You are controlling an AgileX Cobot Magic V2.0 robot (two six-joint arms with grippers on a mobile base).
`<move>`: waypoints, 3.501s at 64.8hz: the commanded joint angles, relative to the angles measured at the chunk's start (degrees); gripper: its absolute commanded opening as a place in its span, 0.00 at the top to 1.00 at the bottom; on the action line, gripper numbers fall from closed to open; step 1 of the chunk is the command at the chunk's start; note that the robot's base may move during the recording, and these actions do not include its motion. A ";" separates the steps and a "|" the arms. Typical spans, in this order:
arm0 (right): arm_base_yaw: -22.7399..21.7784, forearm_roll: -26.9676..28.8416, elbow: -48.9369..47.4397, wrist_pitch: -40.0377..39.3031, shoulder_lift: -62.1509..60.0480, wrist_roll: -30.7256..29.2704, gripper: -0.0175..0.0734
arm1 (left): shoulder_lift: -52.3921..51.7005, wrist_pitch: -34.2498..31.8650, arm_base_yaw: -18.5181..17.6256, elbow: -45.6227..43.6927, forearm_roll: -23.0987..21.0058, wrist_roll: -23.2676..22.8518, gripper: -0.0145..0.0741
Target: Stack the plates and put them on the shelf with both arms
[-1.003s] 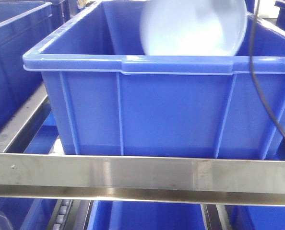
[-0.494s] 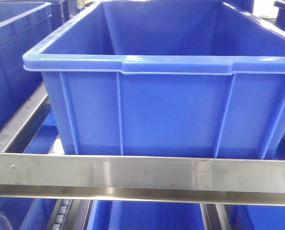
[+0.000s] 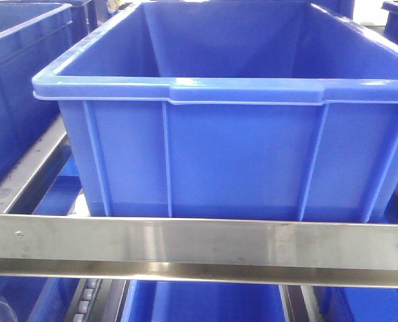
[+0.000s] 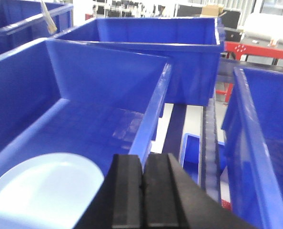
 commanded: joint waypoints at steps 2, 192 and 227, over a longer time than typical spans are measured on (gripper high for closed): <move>-0.32 0.45 -0.83 1.93 -6.93 -0.07 0.76 | 0.39 -4.85 -0.06 -1.71 0.06 -0.10 0.74; -8.13 2.40 18.53 6.76 -27.39 0.09 0.76 | -21.89 1.92 0.61 11.61 0.41 -0.10 0.74; -8.13 2.40 18.53 6.76 -27.39 0.09 0.76 | -21.89 1.92 0.61 11.61 0.41 -0.10 0.74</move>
